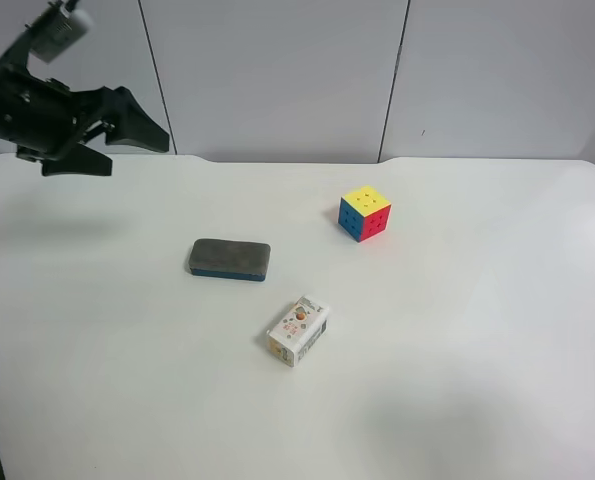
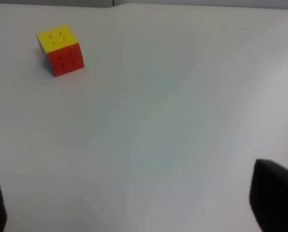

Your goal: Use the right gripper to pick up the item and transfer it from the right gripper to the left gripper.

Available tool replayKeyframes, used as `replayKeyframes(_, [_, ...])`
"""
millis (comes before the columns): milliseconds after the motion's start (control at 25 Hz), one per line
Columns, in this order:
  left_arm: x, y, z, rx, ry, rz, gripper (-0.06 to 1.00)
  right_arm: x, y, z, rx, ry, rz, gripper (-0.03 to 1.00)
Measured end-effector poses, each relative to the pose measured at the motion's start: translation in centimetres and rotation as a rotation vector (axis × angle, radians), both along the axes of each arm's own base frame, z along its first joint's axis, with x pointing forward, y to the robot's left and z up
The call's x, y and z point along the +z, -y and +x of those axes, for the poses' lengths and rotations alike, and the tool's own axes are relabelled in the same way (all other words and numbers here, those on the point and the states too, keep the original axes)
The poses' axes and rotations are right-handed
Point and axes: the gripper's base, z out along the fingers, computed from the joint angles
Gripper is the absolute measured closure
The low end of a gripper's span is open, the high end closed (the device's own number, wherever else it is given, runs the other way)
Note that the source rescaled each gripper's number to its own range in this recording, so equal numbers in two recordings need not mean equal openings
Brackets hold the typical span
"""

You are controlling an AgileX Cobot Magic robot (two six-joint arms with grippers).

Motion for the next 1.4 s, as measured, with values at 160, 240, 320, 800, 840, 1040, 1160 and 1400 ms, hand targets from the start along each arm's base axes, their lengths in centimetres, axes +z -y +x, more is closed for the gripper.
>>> replayKeyframes(160, [3.8,-1.4,-3.4,0.002,-0.002,0.050,-0.05,0.0,0.0,0.0,0.000,0.000,0.000,-0.03])
replayKeyframes(240, [5.6,-1.9,-5.5,0.009,-0.002,0.085,-0.05,0.0,0.0,0.0,0.000,0.000,0.000,-0.03])
replayKeyframes(320, [7.1,-2.2,-7.4,0.021,0.007,0.126,-0.05,0.0,0.0,0.0,0.000,0.000,0.000,-0.03])
replayKeyframes(800, [11.3,-4.2,-19.6,0.181,0.095,0.397,-0.05,0.0,0.0,0.0,0.000,0.000,0.000,-0.03])
replayKeyframes(840, [10.9,-4.2,-20.6,0.185,0.107,0.405,-0.05,0.0,0.0,0.0,0.000,0.000,0.000,-0.03])
replayKeyframes(1040, [6.9,-4.2,-24.8,0.184,0.105,0.423,-0.05,0.0,0.0,0.0,0.000,0.000,0.000,-0.03])
replayKeyframes(1160, [5.4,-4.1,-26.3,0.187,0.119,0.424,-0.05,0.0,0.0,0.0,0.000,0.000,0.000,-0.03])
replayKeyframes(1400, [3.6,-3.9,-29.7,0.213,0.224,0.415,-0.05,0.0,0.0,0.0,0.000,0.000,0.000,-0.03])
